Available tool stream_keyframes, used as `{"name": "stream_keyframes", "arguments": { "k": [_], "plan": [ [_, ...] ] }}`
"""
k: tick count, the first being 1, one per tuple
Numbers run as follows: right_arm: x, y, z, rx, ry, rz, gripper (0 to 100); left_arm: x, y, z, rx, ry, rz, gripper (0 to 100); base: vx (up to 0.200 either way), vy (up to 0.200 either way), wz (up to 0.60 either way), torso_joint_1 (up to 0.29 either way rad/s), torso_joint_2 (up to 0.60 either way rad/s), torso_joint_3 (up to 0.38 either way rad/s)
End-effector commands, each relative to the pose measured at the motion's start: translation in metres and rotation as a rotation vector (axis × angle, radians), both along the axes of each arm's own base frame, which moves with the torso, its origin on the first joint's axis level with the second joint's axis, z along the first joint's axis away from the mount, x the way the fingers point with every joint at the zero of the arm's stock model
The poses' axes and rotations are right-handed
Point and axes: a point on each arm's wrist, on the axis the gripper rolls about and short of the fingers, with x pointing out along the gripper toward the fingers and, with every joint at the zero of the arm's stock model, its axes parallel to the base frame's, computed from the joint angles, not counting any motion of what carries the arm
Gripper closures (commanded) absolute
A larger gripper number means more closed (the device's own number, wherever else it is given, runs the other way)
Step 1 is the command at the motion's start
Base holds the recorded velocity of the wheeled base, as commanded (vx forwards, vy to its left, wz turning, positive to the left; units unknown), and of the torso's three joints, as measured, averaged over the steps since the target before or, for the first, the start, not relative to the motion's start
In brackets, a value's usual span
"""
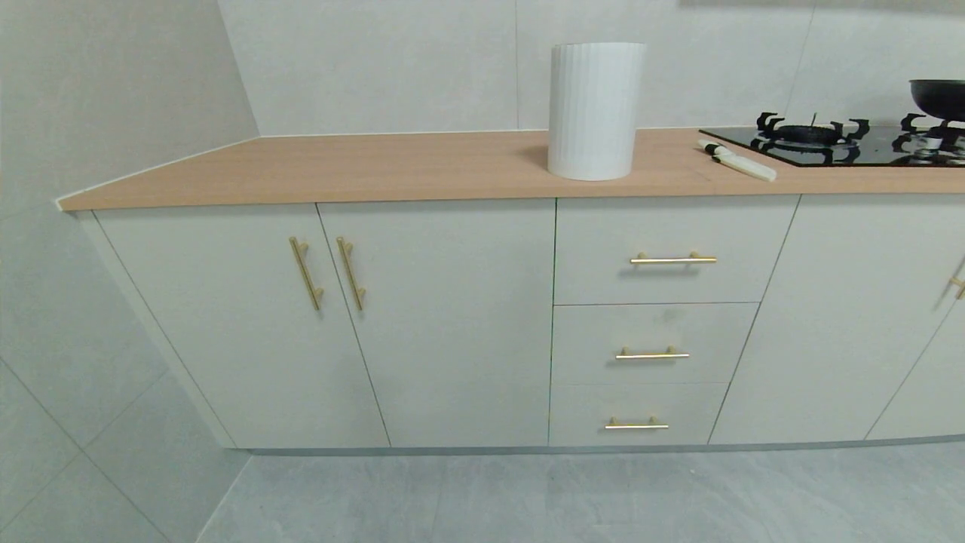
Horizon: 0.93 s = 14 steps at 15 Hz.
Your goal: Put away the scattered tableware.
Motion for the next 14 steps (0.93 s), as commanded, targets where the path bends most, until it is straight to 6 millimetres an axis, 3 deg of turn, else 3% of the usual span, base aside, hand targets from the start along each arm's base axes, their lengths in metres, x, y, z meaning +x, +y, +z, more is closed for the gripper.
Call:
{"name": "stream_keyframes", "arguments": {
  "k": [1, 5, 8, 10, 14],
  "plan": [
    [-0.024, 0.004, -0.017, -0.018, -0.096, 0.012, 0, 0.0, 0.0, 0.0, 0.0, 0.0, 0.0, 0, 0.0, 0.0, 0.0, 0.0, 0.0, 0.0],
    [-0.006, 0.008, -0.04, 0.011, -0.013, 0.174, 0, 0.0, 0.0, 0.0, 0.0, 0.002, 0.0, 0, 0.0, 0.0, 0.0, 0.0, 0.0, 0.0],
    [0.021, 0.009, -0.087, 0.088, 0.115, 0.255, 0, 0.0, 0.0, 0.0, 0.0, 0.0, -0.001, 0, 0.0, 0.0, 0.0, 0.0, 0.0, 0.0],
    [0.033, 0.01, -0.106, 0.081, 0.099, 0.287, 0, 0.0, 0.0, 0.0, 0.0, 0.0, 0.0, 0, 0.0, 0.0, 0.0, 0.0, 0.0, 0.0],
    [0.035, 0.011, -0.112, 0.094, 0.118, 0.342, 0, 0.0, 0.0, 0.0, 0.0, 0.0, 0.0, 0, 0.0, 0.0, 0.0, 0.0, 0.0, 0.0]
  ]
}}
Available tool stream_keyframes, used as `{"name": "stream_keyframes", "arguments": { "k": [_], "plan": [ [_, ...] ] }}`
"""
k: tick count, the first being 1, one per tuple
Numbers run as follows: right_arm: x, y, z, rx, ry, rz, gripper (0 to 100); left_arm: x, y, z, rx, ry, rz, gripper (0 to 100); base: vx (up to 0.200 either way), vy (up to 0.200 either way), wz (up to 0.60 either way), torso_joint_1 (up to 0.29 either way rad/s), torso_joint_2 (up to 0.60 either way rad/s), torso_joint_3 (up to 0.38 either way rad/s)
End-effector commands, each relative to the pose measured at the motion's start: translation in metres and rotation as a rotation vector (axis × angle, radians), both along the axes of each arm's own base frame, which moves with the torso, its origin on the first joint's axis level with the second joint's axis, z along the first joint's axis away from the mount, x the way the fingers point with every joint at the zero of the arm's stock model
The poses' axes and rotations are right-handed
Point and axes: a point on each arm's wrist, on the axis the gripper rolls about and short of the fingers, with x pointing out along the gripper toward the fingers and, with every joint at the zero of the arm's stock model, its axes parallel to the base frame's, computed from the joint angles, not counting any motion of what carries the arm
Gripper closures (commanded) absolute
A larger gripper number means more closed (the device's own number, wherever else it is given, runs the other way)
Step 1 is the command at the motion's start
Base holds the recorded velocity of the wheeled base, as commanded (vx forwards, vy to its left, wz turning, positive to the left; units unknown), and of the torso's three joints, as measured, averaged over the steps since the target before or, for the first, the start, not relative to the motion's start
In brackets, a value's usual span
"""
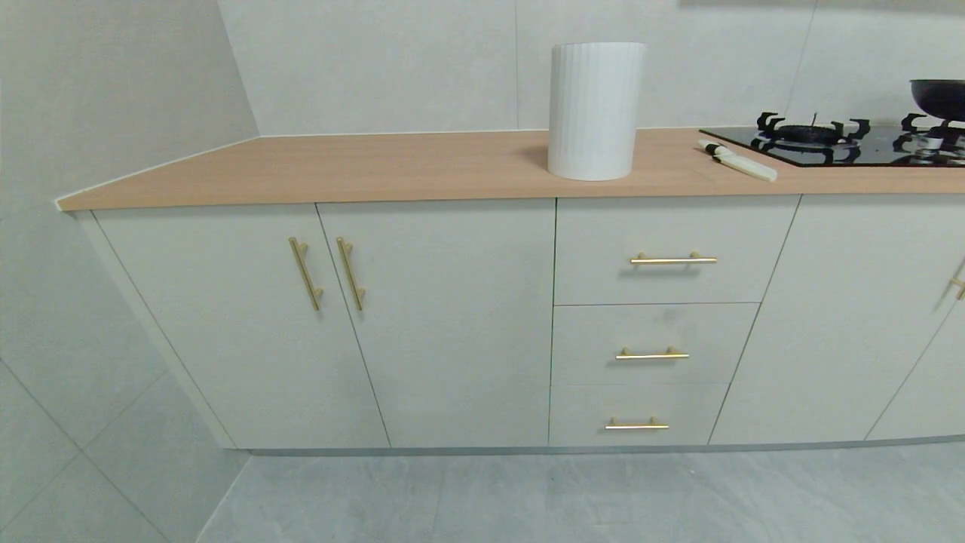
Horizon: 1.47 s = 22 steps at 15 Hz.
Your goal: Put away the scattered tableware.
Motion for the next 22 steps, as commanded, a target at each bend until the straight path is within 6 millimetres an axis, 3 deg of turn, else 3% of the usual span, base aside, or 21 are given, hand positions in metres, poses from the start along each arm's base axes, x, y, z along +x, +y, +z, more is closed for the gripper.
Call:
{"name": "stream_keyframes", "arguments": {
  "k": [1, 16, 22],
  "plan": [
    [0.0011, 0.0, -0.0028, 0.011, 0.014, 0.003, 0, 0.0, 0.0, -0.0001, 0.0, 0.001, 0.0, 0, 0.0, 0.0, 0.0, 0.0, 0.0, 0.0],
    [0.0013, -0.0003, -0.0078, 0.005, 0.063, -0.014, 0, 0.0, 0.0, -0.0001, 0.0, 0.001, 0.0, 0, 0.0, 0.0, 0.0, 0.0, 0.0, 0.0],
    [0.0013, -0.0004, -0.008, 0.007, 0.064, -0.016, 0, 0.0, 0.0, 0.0001, 0.0, 0.0, 0.0, 0, 0.2, 0.0, 0.0, 0.005, 0.0, 0.003]
  ]
}}
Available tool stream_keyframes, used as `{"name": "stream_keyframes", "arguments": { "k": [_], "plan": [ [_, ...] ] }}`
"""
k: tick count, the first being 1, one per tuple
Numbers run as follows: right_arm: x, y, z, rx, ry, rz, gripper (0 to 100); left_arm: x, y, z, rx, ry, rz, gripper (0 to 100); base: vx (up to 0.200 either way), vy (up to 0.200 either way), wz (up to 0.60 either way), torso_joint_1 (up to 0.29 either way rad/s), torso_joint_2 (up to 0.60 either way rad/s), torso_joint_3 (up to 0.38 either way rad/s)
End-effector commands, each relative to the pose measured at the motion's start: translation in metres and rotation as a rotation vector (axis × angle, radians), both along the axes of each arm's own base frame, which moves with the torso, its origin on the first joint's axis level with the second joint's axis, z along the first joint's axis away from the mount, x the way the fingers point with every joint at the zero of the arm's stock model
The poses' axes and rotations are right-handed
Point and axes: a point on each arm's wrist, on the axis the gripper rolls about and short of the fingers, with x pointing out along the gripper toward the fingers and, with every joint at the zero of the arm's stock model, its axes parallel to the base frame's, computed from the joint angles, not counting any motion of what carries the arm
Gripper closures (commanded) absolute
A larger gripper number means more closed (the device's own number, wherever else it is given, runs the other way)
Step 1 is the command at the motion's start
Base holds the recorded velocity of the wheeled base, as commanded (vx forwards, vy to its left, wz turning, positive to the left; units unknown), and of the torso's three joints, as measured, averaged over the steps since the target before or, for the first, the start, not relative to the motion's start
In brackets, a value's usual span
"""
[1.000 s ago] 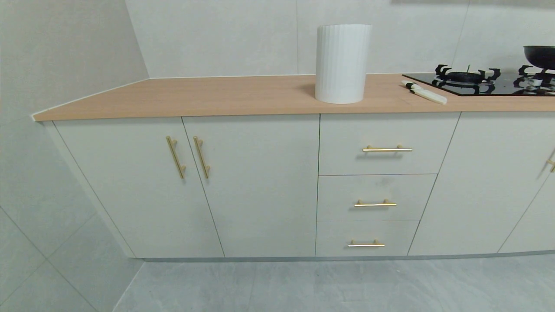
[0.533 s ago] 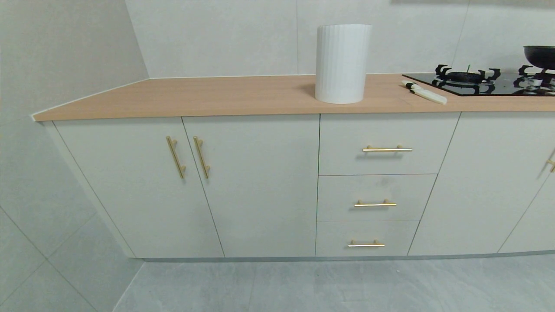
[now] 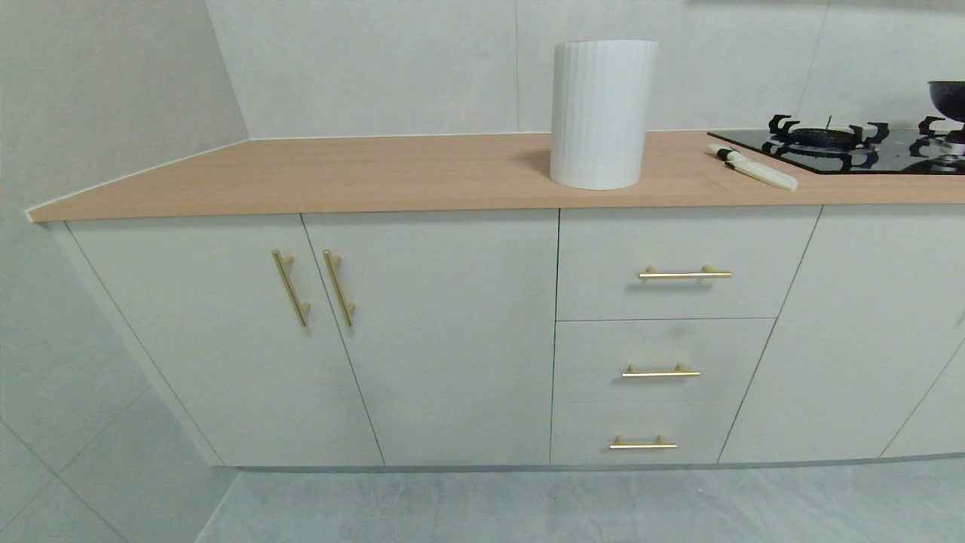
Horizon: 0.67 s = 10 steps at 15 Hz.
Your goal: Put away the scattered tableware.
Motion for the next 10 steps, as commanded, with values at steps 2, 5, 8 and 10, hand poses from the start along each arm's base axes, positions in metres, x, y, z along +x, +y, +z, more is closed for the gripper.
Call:
{"name": "stream_keyframes", "arguments": {
  "k": [2, 5, 8, 10],
  "plan": [
    [0.0002, 0.0, 0.0001, 0.0, 0.002, 0.001, 0, 0.0, 0.0, 0.0, 0.0, 0.0, 0.0, 0, 0.2, 0.0, 0.0, 0.007, 0.01, 0.002],
    [0.0002, 0.0, 0.0001, 0.002, 0.002, 0.001, 0, 0.0, 0.0, -0.0001, 0.0, 0.002, 0.0, 0, 0.2, 0.0, 0.0, 0.001, 0.0, 0.005],
    [0.0002, 0.0, -0.0001, 0.002, 0.004, 0.001, 0, 0.0, 0.0, 0.0, 0.0, 0.0, 0.0, 0, 0.2, 0.0, 0.0, -0.001, 0.0, 0.001],
    [0.0002, 0.0, 0.0001, 0.002, 0.002, 0.001, 0, 0.0, 0.0, 0.0, 0.0, 0.0, 0.0, 0, 0.2, 0.0, 0.0, 0.0, 0.0, 0.005]
  ]
}}
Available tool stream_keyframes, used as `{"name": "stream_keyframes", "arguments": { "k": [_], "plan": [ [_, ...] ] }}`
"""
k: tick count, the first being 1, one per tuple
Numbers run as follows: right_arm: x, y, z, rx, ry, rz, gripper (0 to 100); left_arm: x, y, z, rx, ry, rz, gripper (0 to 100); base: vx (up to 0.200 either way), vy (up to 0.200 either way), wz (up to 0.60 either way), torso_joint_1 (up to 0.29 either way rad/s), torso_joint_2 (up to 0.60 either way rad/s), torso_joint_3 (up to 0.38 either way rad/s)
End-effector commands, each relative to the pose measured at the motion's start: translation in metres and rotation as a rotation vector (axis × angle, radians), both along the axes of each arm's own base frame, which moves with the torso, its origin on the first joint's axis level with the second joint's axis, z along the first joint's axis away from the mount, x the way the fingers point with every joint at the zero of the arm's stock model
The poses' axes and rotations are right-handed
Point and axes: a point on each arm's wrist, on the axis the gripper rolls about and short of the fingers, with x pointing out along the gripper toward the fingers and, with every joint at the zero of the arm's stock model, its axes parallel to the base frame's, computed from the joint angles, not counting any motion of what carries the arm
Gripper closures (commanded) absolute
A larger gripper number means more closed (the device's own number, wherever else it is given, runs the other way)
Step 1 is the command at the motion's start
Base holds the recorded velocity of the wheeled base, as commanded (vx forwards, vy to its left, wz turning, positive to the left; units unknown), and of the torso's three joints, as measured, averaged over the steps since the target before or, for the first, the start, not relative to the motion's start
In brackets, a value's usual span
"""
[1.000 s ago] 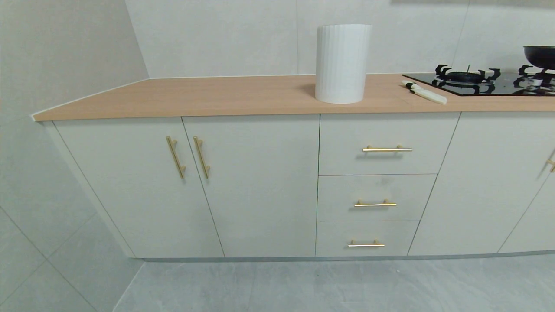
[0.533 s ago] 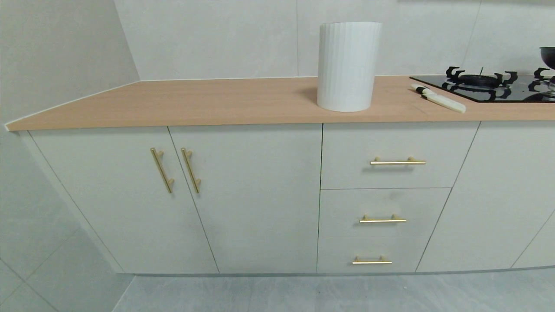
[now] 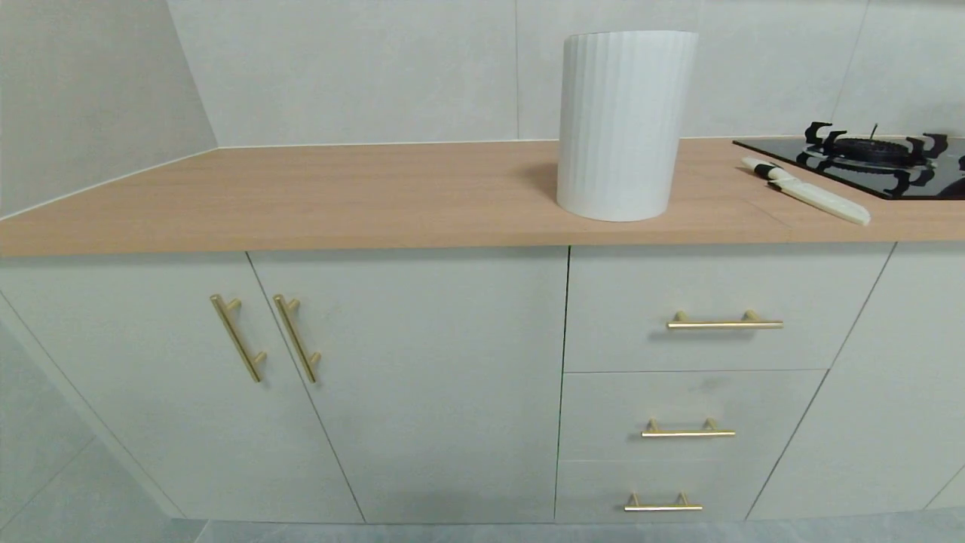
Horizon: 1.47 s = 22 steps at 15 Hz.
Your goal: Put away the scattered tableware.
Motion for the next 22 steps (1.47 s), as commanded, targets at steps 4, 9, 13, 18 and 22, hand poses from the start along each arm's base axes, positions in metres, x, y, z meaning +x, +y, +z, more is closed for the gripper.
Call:
{"name": "stream_keyframes", "arguments": {
  "k": [4, 9, 13, 18, 22],
  "plan": [
    [0.0001, 0.0, 0.0, 0.0, 0.002, -0.001, 0, 0.0, 0.0, 0.0001, 0.0, 0.0, 0.001, 0, 0.2, 0.0, 0.0, 0.002, 0.0, 0.0],
    [0.0001, 0.0, 0.0, 0.002, 0.002, -0.001, 0, 0.0, -0.0001, -0.0001, 0.0, 0.001, -0.001, 0, 0.16, 0.0, 0.0, 0.002, 0.0, 0.0],
    [0.0001, 0.0, 0.0, 0.002, 0.002, -0.001, 0, 0.0, 0.0, 0.0001, 0.0, 0.0, 0.001, 0, 0.0, 0.0, 0.0, 0.0, 0.0, 0.0],
    [0.0001, 0.0, 0.0, 0.002, 0.002, -0.001, 0, 0.0, 0.0, -0.0001, 0.0, 0.001, 0.001, 0, 0.0, 0.0, 0.0, 0.0, 0.0, 0.0],
    [0.0001, 0.0, -0.0001, 0.002, 0.003, -0.001, 0, 0.0, 0.0, 0.0001, 0.0, 0.0, 0.001, 0, 0.0, -0.15, 0.0, 0.001, 0.0, 0.003]
  ]
}}
